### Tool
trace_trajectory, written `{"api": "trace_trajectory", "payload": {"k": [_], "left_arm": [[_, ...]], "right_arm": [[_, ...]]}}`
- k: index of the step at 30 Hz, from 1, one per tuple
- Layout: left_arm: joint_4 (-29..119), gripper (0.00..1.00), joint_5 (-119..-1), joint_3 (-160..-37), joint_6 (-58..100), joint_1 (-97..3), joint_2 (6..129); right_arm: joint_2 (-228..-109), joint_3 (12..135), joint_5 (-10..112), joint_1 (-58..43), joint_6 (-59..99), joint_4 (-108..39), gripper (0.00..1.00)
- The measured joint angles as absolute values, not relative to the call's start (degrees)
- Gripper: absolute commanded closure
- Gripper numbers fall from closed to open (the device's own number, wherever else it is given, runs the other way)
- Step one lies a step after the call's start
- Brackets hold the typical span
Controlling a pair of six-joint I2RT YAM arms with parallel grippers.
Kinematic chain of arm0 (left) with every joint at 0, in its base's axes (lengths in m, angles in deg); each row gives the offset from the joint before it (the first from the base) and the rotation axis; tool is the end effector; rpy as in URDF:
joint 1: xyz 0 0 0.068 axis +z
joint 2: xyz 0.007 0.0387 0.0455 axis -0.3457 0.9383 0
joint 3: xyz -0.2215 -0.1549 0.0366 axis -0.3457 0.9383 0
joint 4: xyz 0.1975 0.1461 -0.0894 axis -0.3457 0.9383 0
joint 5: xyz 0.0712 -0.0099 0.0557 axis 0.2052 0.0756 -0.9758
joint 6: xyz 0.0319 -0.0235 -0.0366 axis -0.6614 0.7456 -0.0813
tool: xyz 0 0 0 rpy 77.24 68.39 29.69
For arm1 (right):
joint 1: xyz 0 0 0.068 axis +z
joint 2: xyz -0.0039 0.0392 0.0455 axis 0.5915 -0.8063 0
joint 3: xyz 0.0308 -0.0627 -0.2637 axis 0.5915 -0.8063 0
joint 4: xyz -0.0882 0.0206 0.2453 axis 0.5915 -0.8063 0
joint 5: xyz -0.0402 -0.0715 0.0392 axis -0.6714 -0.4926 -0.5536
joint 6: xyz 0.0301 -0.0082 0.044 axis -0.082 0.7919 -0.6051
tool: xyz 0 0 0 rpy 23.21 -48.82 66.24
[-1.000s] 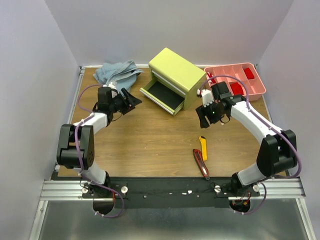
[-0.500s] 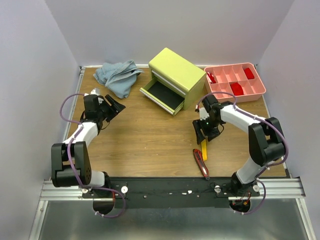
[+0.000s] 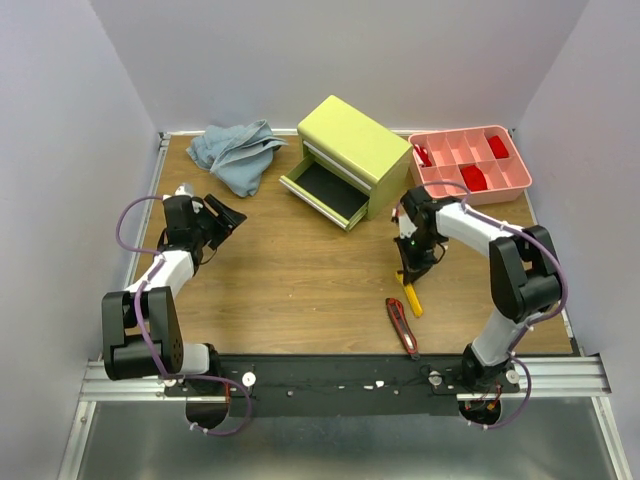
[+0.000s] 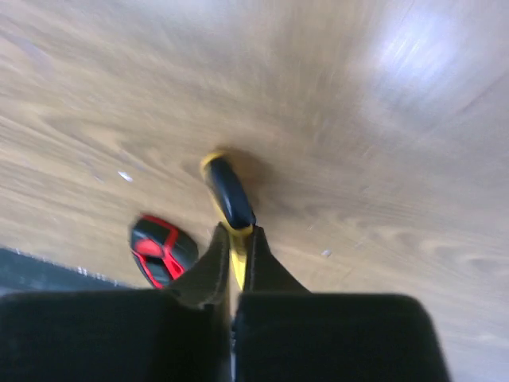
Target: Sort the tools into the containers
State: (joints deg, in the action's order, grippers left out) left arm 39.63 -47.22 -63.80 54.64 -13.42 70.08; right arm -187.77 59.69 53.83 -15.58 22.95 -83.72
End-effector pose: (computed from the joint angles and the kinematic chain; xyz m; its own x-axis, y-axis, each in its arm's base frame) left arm 0.2792 0.0205 0.1982 -0.5157 -0.7297 -0.4490 -0.2561 0.6314 -0.7319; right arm 0.2790 0.1123 0.1593 -0.9572 -0.2886 -0.0191 -0.2872 0.9403 0.1828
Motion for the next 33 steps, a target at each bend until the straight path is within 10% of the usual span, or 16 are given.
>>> {"api": "trace_trajectory", "payload": {"k": [24, 28, 33], "left_arm": [[41.2, 0.3, -47.62, -70.14, 53.46, -13.42, 75.92], [41.25, 0.3, -47.62, -69.79, 53.25, -13.42, 75.31], [41.25, 0.3, -47.62, -69.4, 53.14, -13.42, 74.65]], "right_arm": [[-205.74, 118.93, 62.38, -6.9, 35.34, -75.63, 0.99], [-212.78, 121.07, 55.97, -3.58, 38.64, -74.27, 0.49], [-215.07, 121.05, 49.48, -1.33, 41.88, -74.12, 0.42]]}}
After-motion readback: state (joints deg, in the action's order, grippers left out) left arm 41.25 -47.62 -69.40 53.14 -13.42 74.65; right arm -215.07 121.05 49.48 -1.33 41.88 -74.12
